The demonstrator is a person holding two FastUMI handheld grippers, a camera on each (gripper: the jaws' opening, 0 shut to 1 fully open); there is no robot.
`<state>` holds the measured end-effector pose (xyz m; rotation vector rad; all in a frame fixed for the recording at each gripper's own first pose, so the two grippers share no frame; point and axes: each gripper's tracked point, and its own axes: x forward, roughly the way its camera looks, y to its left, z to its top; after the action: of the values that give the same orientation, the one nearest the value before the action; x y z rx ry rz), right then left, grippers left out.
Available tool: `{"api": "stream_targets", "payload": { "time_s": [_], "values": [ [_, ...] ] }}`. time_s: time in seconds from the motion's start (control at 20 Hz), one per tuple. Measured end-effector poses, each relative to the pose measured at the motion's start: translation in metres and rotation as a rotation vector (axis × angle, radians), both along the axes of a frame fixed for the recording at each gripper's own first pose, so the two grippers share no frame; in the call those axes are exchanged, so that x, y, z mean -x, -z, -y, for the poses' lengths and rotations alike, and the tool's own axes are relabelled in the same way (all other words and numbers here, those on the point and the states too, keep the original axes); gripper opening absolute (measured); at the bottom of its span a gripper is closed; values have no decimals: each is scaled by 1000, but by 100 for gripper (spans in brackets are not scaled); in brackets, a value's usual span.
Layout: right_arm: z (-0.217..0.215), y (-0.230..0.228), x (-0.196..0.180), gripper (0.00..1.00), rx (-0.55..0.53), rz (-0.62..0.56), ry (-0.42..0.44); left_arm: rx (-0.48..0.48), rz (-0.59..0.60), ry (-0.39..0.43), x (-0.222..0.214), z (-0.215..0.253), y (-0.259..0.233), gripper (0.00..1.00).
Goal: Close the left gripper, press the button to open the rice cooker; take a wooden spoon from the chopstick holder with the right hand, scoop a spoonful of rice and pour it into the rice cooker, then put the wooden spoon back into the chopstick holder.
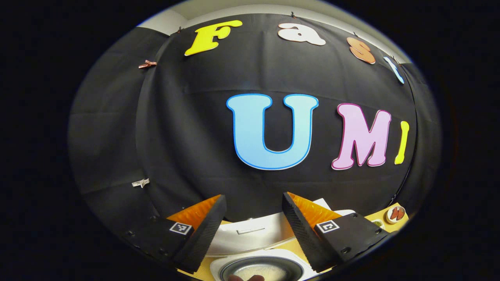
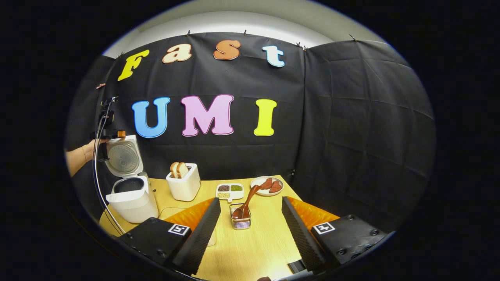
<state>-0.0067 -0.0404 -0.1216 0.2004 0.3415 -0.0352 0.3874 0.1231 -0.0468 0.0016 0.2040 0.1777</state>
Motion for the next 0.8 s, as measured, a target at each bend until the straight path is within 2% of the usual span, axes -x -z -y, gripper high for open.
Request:
{"api": "stream_targets", "payload": {
  "time_s": [0.4, 0.6, 0.8],
  "values": [
    [23, 5, 8, 98, -28, 2, -10, 70, -104, -15, 58, 36, 34, 100],
    [40, 4, 16, 98, -31, 9, -11, 127, -242, -12, 90, 58, 91, 100],
    [54, 7, 28, 98, -24, 1, -14, 151, -284, -49, 117, 70, 131, 100]
  ]
}}
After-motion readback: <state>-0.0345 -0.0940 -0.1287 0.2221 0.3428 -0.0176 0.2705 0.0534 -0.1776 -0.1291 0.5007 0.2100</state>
